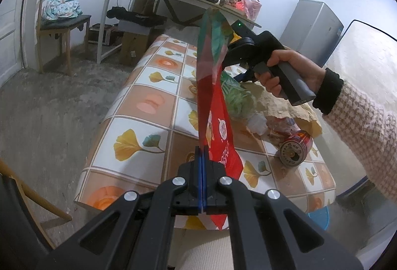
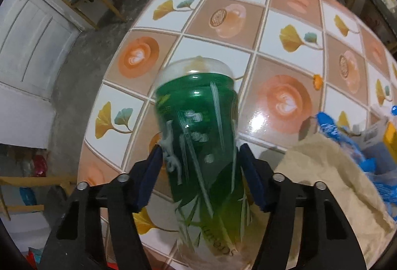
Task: Collect trash
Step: 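Close the right tool on the green bottle and lift it, then carry both to the blue basket, open the left tool while the right carries the bottle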
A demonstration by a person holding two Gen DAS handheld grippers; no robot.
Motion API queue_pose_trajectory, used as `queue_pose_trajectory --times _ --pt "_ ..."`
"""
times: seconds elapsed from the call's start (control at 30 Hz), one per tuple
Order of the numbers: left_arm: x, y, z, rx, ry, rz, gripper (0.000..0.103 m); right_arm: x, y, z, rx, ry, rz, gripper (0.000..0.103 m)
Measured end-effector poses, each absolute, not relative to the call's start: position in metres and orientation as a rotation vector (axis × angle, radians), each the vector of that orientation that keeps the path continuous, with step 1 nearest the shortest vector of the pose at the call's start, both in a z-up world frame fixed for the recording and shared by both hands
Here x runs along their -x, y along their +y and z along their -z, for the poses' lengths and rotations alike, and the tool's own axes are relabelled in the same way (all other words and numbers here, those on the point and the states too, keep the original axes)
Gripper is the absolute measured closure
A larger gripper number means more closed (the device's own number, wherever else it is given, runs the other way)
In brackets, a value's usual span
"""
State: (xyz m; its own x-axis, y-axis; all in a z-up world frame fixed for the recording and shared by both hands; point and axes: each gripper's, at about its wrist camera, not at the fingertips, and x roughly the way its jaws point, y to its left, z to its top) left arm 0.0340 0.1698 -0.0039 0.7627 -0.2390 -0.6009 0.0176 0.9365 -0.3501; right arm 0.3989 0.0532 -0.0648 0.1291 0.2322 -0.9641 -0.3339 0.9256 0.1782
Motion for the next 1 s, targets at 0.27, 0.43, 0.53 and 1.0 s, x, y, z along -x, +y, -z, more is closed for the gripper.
queue_pose_trajectory --times 0.27,0.43,0.53,1.0 --pt "-0.034 0.171 0.003 0.334 0.69 0.138 0.103 -0.395 0.04 0.049 -0.005 1.325 -0.482 0.047" --pt "-0.034 0.171 0.001 0.331 0.687 0.132 0.103 -0.383 0.023 0.016 -0.125 1.235 -0.578 0.048" --pt "-0.034 0.169 -0.002 0.326 0.681 0.129 0.103 -0.373 0.014 -0.006 -0.153 1.164 -0.613 0.048" --pt "-0.025 0.148 -0.03 0.267 0.64 0.115 0.103 -0.307 -0.052 -0.124 -0.301 0.797 -0.711 0.049"
